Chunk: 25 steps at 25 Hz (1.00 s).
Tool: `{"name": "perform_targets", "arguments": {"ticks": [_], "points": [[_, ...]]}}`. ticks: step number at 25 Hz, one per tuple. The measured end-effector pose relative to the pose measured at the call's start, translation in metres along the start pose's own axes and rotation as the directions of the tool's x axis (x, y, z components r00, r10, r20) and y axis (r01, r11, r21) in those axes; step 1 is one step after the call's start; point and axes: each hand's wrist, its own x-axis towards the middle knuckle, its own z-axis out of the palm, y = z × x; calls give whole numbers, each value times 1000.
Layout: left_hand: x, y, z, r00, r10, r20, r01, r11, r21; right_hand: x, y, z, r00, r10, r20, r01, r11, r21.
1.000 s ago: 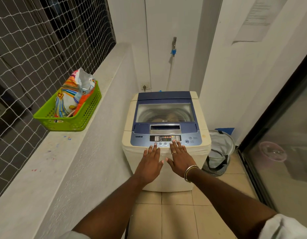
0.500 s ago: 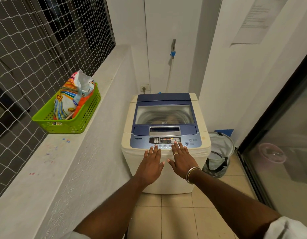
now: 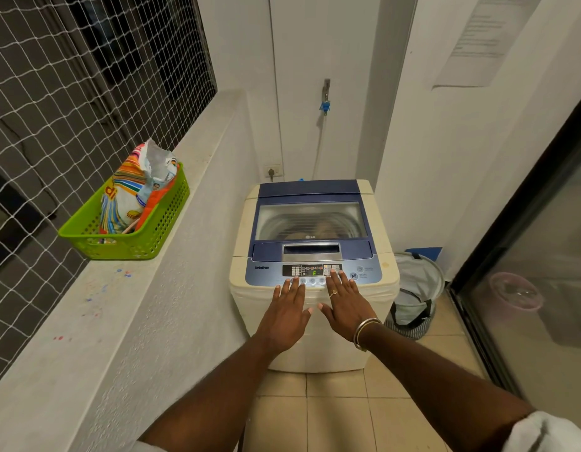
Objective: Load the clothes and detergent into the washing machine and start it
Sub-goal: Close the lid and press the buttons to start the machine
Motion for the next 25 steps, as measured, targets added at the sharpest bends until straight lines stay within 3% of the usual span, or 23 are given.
{"name": "perform_targets", "arguments": {"ticks": [25], "points": [[8, -2, 3, 1000, -19, 18, 19, 1000, 3, 8, 2, 3, 1000, 5, -8, -5, 1000, 15]]}}
